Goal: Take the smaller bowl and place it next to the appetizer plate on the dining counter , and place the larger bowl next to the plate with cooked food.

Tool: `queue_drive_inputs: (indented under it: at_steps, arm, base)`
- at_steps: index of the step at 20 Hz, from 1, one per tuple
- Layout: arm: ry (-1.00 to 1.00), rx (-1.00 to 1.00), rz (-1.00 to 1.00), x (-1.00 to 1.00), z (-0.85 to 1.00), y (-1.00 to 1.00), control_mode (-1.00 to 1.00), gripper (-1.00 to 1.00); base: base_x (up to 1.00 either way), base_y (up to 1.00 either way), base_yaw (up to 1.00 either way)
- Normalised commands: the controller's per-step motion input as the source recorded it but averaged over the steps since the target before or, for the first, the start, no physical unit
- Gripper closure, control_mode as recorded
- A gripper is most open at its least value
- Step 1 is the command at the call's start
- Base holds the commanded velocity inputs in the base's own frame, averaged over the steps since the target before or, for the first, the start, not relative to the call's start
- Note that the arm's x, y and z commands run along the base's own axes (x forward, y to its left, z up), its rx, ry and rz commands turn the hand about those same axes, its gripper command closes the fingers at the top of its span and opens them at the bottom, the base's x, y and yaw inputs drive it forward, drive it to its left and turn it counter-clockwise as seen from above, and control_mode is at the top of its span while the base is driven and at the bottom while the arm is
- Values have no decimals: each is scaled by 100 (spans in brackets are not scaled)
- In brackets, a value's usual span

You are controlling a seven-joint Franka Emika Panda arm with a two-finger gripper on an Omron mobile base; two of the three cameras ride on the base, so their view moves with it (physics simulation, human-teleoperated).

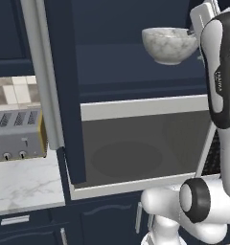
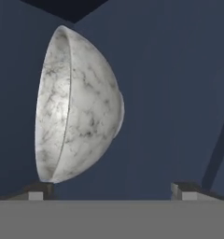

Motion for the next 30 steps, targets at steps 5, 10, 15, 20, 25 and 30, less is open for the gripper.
queue_drive_inputs:
  at_steps: [5, 10, 15, 20, 25, 30]
  arm:
    - [0, 6, 0, 77, 3, -17, -100, -100]
    - [2, 10, 0, 66, 8, -32, -100, -100]
    - [11, 0, 0, 51, 0, -2, -100, -100]
    - [36, 0, 0, 13, -13, 0, -100, -100]
    - [34, -2, 0, 14, -35, 0, -100, 100]
    - [3, 0, 0, 39, -13, 0, -100, 100]
  base:
    - [0, 0, 0]
    - [0, 0, 0]
    - [0, 0, 0]
    - [0, 0, 0]
    - [0, 0, 0]
    - [0, 0, 0]
